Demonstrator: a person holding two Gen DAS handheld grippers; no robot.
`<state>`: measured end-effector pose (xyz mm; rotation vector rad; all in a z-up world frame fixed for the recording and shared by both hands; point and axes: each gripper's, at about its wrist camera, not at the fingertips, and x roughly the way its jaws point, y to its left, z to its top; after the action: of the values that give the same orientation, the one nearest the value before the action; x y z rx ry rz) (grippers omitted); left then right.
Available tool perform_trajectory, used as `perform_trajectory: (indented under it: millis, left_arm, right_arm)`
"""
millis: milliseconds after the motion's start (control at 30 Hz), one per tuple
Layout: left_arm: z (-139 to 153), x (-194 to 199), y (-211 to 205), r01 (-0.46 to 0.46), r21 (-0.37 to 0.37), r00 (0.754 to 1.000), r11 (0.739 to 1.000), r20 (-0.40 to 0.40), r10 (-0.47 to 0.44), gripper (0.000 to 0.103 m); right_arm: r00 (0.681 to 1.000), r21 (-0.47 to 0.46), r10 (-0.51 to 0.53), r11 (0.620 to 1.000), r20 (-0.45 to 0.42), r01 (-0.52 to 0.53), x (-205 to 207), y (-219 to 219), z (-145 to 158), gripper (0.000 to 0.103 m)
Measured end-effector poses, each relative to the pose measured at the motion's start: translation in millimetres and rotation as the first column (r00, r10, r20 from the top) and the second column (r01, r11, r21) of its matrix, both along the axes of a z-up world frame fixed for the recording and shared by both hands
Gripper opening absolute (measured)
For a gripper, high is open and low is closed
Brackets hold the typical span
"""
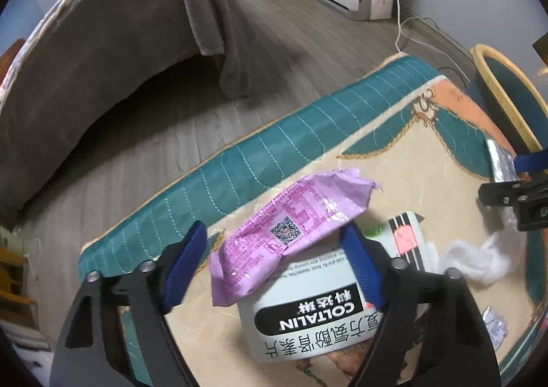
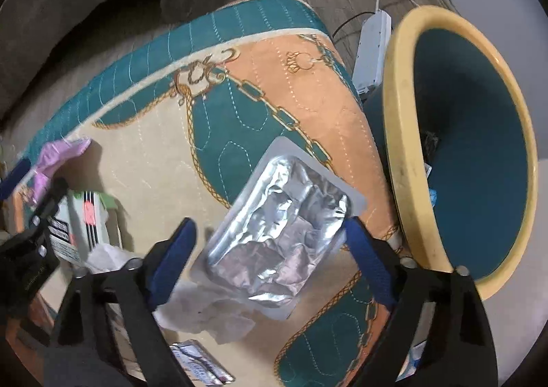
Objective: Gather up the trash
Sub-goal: 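Grasp the pink packet with the left tool while the right tool grasps the foil blister pack, then lift the pink packet with the left tool while the right tool lifts the foil pack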
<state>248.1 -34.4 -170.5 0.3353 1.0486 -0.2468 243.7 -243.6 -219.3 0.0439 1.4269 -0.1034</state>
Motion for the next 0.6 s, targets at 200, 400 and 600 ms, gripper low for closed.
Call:
perform_trajectory:
  millis: [200,400,600]
  left_arm:
    - [2.6,-3.3,2.8,0.014,0.011,1.0,1.0,0.008,-0.014,0.044]
    - [12.0,-12.1,2.3,0.034,0.081,0.996,0.996,0.078,-0.04,0.035]
    - [35.1,-22.9,2.6,0.03,0.087,0.984,0.996,0.172,-0.045,0.03]
  right_arm:
    - [1.0,-0.017,0.012,1.0,0.029,-0.012,3.8,2.0,6.3,0.062]
    - [0.995,-0.02,0.06,0.998,0.083,-0.059,2.8,9.9,21.8,0.034]
    - [0.991,0.016,0.065,0.998,0.115,-0.068,-2.1,19.5,36.0,0.029]
